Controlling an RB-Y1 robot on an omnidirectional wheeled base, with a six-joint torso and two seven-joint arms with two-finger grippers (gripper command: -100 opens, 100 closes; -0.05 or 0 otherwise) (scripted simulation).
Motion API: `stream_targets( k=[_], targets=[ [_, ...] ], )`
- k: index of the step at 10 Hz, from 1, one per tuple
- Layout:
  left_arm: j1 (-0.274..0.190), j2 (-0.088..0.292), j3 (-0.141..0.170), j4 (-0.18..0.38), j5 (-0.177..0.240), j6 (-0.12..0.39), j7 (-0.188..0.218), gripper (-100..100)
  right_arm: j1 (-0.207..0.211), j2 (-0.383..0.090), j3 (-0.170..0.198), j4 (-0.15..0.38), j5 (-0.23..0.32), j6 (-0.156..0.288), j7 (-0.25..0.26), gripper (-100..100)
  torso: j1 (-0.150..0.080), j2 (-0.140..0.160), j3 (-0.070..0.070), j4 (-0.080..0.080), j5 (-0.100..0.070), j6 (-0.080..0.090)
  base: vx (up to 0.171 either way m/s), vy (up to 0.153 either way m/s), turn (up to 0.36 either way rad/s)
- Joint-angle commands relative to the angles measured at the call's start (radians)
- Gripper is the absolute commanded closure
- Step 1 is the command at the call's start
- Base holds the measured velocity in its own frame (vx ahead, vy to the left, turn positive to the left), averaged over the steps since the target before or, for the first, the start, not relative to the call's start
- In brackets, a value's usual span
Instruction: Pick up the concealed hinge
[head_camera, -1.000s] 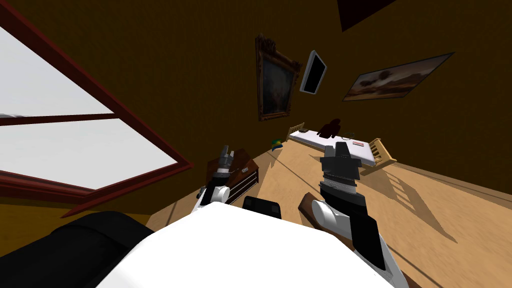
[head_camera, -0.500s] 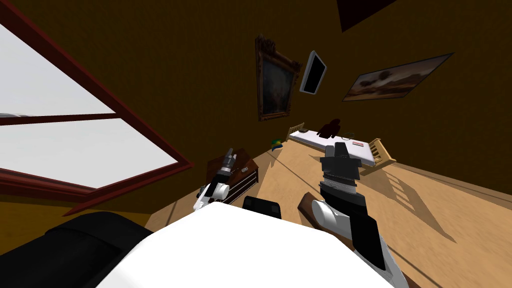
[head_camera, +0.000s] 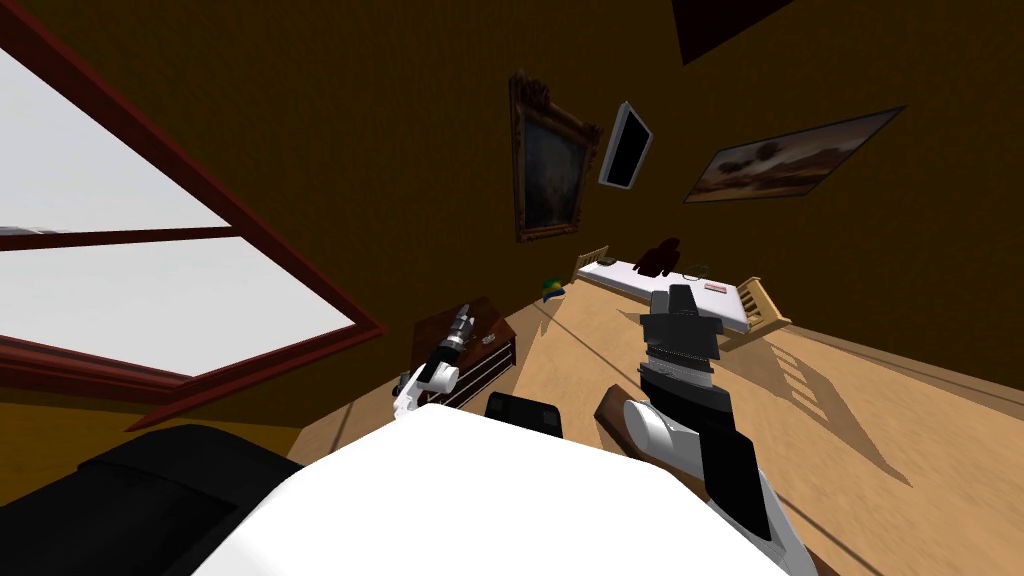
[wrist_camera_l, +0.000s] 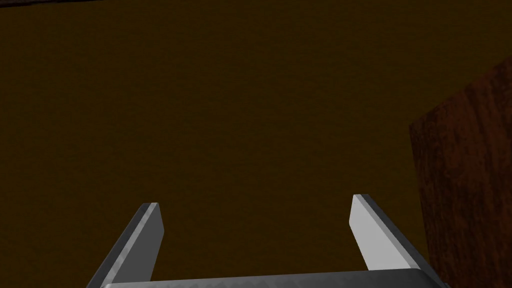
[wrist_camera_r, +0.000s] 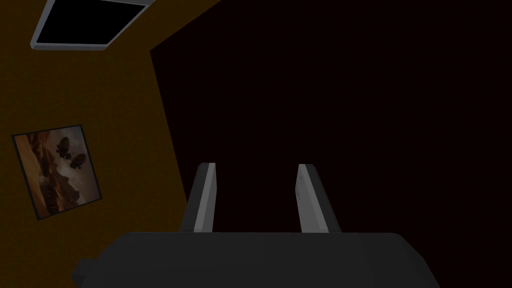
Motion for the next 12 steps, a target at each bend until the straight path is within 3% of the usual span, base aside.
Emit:
stream_targets(
  k=[1, 4, 5, 6, 7, 8, 9, 10, 11, 12],
  targets=[
    [-0.026, 0.013, 0.013, 0.05, 0.012, 0.05, 0.031, -100, 0.0, 0.0, 0.0, 0.0, 0.0, 0.0, 0.0, 0, 0.0, 0.0, 0.0, 0.0, 0.0, 0.0, 0.01, -0.023, -0.003],
    [-0.048, 0.02, 0.021, 0.108, 0.02, 0.093, 0.05, -100, 0.0, 0.0, 0.0, 0.0, 0.0, 0.0, 0.0, 0, 0.0, 0.0, 0.0, 0.0, 0.0, 0.0, 0.011, -0.016, -0.002],
    [-0.071, 0.026, 0.029, 0.148, 0.029, 0.128, 0.069, -100, 0.0, 0.0, 0.0, 0.0, 0.0, 0.0, 0.0, 0, 0.0, 0.0, 0.0, 0.0, 0.0, 0.0, 0.014, -0.02, -0.004],
    [-0.071, 0.026, 0.029, 0.159, 0.029, 0.128, 0.069, -100, 0.0, 0.0, 0.0, 0.0, 0.0, 0.0, 0.0, 0, 0.0, -0.001, 0.0, 0.0, 0.0, 0.0, 0.013, -0.016, -0.003],
    [-0.094, 0.032, 0.037, 0.194, 0.038, 0.164, 0.087, -100, 0.0, 0.0, 0.0, 0.0, 0.0, 0.0, 0.0, 0, 0.0, 0.0, 0.0, 0.0, 0.0, 0.0, 0.018, -0.022, -0.008],
    [-0.094, 0.032, 0.037, 0.211, 0.038, 0.164, 0.087, -100, 0.0, 0.0, 0.0, 0.0, 0.0, 0.0, 0.0, 0, -0.001, -0.001, 0.0, 0.0, 0.0, 0.0, 0.014, -0.02, -0.004],
    [-0.118, 0.037, 0.045, 0.243, 0.047, 0.2, 0.105, -100, 0.0, 0.0, 0.0, 0.0, 0.0, 0.0, 0.0, 0, -0.001, 0.0, 0.0, 0.0, 0.0, 0.0, 0.02, -0.023, -0.01],
    [-0.118, 0.037, 0.045, 0.266, 0.047, 0.2, 0.105, -100, 0.0, 0.0, 0.0, 0.0, 0.0, 0.0, 0.0, 0, -0.001, -0.001, 0.0, 0.0, 0.0, 0.0, 0.022, -0.02, -0.004],
    [-0.142, 0.042, 0.053, 0.299, 0.057, 0.236, 0.122, -100, 0.0, 0.0, 0.0, 0.0, 0.0, 0.0, 0.0, 0, -0.001, -0.001, -0.001, 0.0, 0.0, 0.0, 0.026, -0.025, -0.008],
    [-0.142, 0.042, 0.053, 0.323, 0.057, 0.236, 0.122, -100, 0.0, 0.0, 0.0, 0.0, 0.0, 0.0, 0.0, 0, -0.001, -0.001, -0.001, 0.0, 0.0, 0.0, 0.024, -0.019, -0.008]
  ],
)
